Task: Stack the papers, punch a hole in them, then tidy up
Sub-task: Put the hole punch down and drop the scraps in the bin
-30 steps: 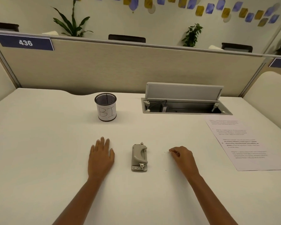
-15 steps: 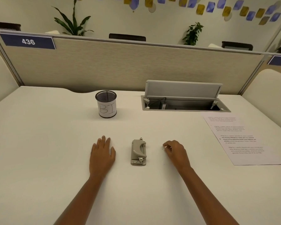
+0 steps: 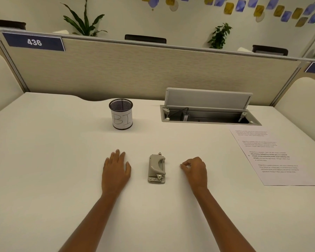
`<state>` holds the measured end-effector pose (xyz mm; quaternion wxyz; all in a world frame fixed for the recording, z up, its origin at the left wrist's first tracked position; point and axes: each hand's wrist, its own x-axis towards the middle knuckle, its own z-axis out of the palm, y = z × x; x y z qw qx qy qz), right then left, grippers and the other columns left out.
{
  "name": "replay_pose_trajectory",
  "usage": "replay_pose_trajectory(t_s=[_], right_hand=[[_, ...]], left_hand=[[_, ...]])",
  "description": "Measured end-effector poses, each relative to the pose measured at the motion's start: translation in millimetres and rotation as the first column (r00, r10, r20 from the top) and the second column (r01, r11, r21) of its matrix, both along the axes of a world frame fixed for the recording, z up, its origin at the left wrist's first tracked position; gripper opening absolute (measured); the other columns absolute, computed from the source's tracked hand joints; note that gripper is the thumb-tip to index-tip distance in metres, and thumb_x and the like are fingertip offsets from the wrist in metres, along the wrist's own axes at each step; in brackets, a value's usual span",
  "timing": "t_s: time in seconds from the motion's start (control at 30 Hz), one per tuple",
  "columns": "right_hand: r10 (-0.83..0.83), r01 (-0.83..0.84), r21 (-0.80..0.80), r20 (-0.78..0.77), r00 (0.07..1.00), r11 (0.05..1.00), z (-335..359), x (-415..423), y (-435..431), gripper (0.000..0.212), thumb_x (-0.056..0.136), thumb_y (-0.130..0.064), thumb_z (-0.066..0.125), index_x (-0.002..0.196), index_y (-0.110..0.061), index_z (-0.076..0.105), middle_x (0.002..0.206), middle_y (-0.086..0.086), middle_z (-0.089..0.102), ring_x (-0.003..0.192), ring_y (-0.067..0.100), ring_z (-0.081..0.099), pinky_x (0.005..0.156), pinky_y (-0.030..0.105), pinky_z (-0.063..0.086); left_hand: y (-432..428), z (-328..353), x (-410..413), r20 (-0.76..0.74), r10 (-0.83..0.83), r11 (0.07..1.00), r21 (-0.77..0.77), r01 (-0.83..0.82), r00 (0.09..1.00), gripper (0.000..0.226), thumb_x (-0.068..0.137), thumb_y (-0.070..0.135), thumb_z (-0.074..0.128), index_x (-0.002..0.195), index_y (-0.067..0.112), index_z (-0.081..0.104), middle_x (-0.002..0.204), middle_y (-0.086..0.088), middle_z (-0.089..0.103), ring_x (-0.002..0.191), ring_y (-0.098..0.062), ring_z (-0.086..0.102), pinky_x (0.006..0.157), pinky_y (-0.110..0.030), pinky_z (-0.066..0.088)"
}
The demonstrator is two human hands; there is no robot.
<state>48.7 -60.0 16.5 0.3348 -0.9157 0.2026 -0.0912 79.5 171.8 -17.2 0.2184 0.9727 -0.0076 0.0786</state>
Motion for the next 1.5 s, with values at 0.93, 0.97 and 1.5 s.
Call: replay_pose_trajectory(t_s=[0.93, 0.97, 1.5], right_hand=[[0.03, -0.033, -0.206, -0.019, 0.999, 0.978, -18.6, 7.6, 5.2, 0.021, 0.091, -0.005, 0.039, 0.096, 0.003, 0.057, 0.111, 0.015, 0.052, 0.103, 0.031, 0.045, 0.084, 0.036, 0.037], [0.019, -0.017, -0.112, 0.016, 1.0, 0.994, -16.7, 8.7, 3.1, 0.02, 0.09, -0.004, 0.041, 0.086, 0.0, 0.06, 0.102, 0.014, 0.053, 0.097, 0.03, 0.046, 0.081, 0.035, 0.035], [-0.011, -0.003, 0.854, 0.01, 1.0, 0.52, 55.8, 72.3, 31.9, 0.031, 0.095, -0.016, 0.044, 0.119, 0.003, 0.05, 0.114, 0.011, 0.052, 0.108, 0.02, 0.049, 0.097, 0.032, 0.04]], left_hand=[[0.6, 6.1, -1.4, -0.023, -0.004, 1.0, -0.017, 0.004, 1.0, 0.048, 0.09, 0.024, 0.032, 0.133, 0.005, 0.042, 0.146, -0.015, 0.038, 0.135, -0.028, 0.033, 0.115, -0.04, 0.022], [0.5, 5.6, -0.8, -0.026, -0.008, 1.0, -0.009, 0.008, 1.0, 0.046, 0.091, 0.023, 0.035, 0.133, 0.005, 0.041, 0.146, -0.014, 0.037, 0.136, -0.028, 0.033, 0.115, -0.039, 0.022], [3.3, 1.9, 15.8, -0.003, -0.031, 0.999, -0.027, 0.031, 1.0, 0.046, 0.092, 0.023, 0.04, 0.137, 0.012, 0.037, 0.151, -0.011, 0.031, 0.138, -0.026, 0.028, 0.117, -0.036, 0.017]])
